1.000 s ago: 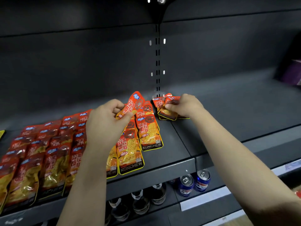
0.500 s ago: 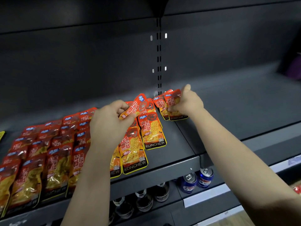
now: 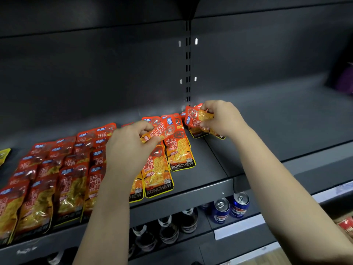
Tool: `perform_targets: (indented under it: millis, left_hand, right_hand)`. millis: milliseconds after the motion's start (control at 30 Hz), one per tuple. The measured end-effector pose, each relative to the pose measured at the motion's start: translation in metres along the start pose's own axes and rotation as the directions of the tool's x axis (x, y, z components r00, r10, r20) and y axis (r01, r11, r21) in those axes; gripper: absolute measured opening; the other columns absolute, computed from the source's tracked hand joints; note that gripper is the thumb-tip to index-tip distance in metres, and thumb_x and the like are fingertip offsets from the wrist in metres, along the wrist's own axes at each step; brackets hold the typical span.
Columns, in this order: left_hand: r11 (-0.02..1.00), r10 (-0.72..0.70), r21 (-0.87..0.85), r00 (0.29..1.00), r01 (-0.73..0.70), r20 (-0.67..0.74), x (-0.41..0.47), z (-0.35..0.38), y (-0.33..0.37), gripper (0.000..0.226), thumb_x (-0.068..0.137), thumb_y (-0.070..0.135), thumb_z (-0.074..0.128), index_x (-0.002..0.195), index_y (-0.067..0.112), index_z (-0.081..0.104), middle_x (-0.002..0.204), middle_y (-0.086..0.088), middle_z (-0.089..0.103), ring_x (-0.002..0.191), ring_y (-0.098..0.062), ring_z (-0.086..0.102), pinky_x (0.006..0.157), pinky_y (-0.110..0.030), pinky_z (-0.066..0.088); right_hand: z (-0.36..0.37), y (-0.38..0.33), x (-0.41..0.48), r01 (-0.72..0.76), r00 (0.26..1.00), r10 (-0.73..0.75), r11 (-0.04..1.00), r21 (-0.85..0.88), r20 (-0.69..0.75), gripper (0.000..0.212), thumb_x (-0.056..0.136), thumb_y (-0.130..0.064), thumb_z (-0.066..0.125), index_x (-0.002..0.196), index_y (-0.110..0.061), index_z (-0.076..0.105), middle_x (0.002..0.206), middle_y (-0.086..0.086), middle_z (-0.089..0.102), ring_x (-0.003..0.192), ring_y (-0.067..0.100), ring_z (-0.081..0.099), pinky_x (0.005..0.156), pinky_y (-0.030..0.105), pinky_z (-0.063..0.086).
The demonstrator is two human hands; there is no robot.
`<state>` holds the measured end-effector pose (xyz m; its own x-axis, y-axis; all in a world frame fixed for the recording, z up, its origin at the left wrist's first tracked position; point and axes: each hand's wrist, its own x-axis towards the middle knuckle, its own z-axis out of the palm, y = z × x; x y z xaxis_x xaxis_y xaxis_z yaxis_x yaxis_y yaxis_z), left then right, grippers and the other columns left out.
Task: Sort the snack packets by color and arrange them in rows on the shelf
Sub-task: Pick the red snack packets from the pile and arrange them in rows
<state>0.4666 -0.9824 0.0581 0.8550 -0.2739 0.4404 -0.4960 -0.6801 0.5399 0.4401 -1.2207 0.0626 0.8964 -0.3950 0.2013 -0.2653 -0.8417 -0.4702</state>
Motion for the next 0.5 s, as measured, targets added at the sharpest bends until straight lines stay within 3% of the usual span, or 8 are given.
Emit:
perform_targets:
  millis: [133, 300, 500]
  left_hand:
    - [1.0, -0.003, 0.008, 1.0, 0.003, 0.002, -0.009, -0.003, -0.001, 0.021, 0.079, 0.037, 0.075, 0.095, 0.025, 0.071, 0.093, 0.009, 0.072, 0.087, -0.016, 0.064, 0.076, -0.035, 0.051]
    - [0.999, 0.0, 0.04, 1.0, 0.001, -0.014, -0.017, -0.011, -0.01, 0.028, 0.081, 0.038, 0.074, 0.104, 0.022, 0.071, 0.101, 0.004, 0.072, 0.095, -0.018, 0.065, 0.079, -0.033, 0.048]
    - [0.999, -0.001, 0.055, 1.0, 0.003, -0.028, -0.025, -0.019, -0.019, 0.025, 0.081, 0.037, 0.073, 0.101, 0.022, 0.071, 0.096, 0.004, 0.072, 0.081, -0.013, 0.059, 0.068, -0.027, 0.038]
  right_hand:
    - [-0.001, 0.001, -0.021, 0.014, 1.0, -0.014, 0.999, 0.031, 0.01, 0.04, 0.073, -0.021, 0.082, 0.111, -0.022, 0.068, 0.112, 0.0, 0.067, 0.108, 0.025, 0.058, 0.084, 0.032, 0.046]
    - [-0.001, -0.005, -0.045, 0.039, 0.999, -0.042, 0.989, 0.141, 0.02, 0.028, 0.069, -0.015, 0.083, 0.083, -0.031, 0.065, 0.085, -0.01, 0.063, 0.091, 0.018, 0.059, 0.073, 0.027, 0.043]
    - [0.004, -0.014, -0.069, 0.057, 0.997, -0.072, 0.927, 0.371, 0.028, 0.027, 0.069, -0.012, 0.084, 0.078, -0.022, 0.061, 0.084, -0.005, 0.072, 0.081, 0.012, 0.067, 0.075, 0.029, 0.053]
